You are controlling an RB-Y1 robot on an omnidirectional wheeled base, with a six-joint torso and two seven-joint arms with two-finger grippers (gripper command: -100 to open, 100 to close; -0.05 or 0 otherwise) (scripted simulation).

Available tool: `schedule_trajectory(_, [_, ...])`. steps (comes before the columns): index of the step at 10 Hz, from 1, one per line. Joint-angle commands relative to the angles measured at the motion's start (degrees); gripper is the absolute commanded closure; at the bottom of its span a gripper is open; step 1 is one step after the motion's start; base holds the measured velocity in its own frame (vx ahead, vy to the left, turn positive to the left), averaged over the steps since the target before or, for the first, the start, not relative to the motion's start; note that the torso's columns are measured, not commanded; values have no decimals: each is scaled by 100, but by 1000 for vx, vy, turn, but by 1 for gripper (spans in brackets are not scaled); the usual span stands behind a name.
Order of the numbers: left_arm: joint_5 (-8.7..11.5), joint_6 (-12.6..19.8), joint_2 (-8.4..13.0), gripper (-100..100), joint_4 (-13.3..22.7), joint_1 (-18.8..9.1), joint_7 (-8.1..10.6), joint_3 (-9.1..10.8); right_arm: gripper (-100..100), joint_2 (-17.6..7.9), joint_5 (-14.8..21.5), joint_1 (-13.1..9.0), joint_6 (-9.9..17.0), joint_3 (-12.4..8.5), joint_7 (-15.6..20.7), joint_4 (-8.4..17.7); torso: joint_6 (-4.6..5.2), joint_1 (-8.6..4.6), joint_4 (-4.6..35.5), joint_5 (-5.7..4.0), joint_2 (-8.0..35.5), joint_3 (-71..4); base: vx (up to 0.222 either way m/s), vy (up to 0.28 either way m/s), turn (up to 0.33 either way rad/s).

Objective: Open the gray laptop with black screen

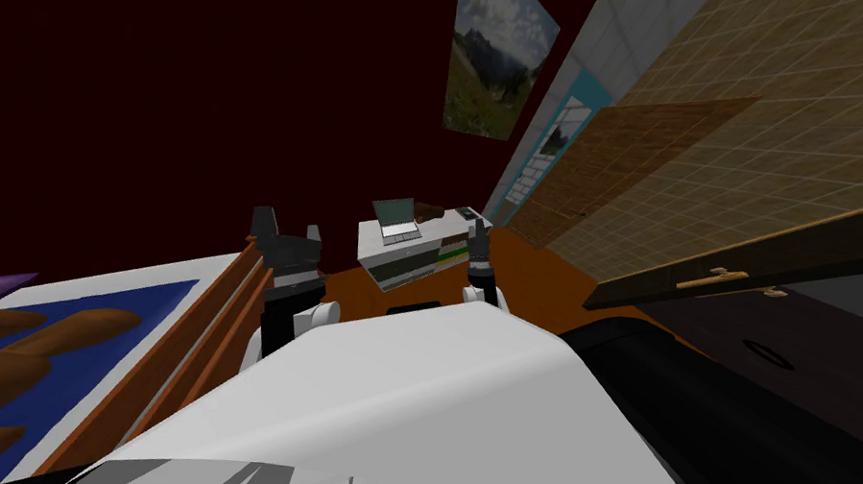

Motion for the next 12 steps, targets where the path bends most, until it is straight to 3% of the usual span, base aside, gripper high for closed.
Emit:
schedule_trajectory(1, [0, 0, 0, 0, 0, 0, 0, 0, 0, 0, 0, 0, 0, 0, 0, 0, 0, 0, 235, 0, 232, -467, 0, 0, 0])
schedule_trajectory(9, [0, -1, 0, 0, -2, 0, 0, 0, 0, 0, 0, 0, -1, 0, 0, -2, 0, 0, 3537, 0, 3539, -7073, 0, 0, 0])
schedule_trajectory(10, [-10, 50, 211, -100, 13, -19, -6, 31, 0, 0, 0, 0, -1, 0, 0, -2, 0, 0, 3960, 0, 3962, -7919, 13, -1, -43])
schedule_trajectory(12, [-34, 168, 493, -100, 43, -63, -19, 105, 0, 0, 0, 0, 0, 0, 0, 1, 0, 1, 4204, 0, 4205, -8428, 17, 0, -68])
